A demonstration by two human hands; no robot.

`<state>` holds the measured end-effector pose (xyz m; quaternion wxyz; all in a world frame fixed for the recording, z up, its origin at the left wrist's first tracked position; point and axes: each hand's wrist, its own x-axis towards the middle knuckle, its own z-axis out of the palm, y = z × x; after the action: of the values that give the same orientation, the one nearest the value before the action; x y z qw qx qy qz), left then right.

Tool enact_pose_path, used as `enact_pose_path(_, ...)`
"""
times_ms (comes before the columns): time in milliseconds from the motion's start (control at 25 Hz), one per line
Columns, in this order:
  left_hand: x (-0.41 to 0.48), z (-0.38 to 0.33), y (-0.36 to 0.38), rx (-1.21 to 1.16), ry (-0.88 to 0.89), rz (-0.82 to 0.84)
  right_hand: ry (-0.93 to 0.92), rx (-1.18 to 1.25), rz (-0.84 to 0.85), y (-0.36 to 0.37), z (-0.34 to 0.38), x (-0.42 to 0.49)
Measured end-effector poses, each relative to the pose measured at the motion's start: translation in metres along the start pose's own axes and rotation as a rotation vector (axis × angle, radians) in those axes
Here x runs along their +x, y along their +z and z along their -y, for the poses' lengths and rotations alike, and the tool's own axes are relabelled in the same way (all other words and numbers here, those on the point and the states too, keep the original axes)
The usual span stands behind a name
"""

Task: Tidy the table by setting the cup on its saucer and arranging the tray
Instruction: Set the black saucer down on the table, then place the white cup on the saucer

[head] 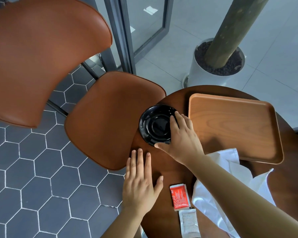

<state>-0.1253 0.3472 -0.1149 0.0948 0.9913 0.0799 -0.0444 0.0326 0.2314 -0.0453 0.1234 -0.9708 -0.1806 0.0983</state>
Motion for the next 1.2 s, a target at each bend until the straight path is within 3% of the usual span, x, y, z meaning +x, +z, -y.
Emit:
enact_pose_path(200,0.007,-0.003,-0.015,-0.029,-0.028,0.026,0.042,0.09,-0.139,-0.013,0.0,-0.018)
enact_pose_path(640,-0.018,-0.054,-0.046,-0.116,0.163,-0.098,0.054,0.248,-0.453,-0.08,-0.054,-0.135)
enact_pose_path(1000,-0.085,-0.151,-0.031,-0.329,0.373,-0.126,0.501,0.37,-0.476,-0.08,-0.175,-0.284)
enact_pose_path(1200,-0.098,-0.148,-0.014,-0.245,0.321,-0.153,0.822,0.663,-0.502,-0.051,-0.194,-0.35)
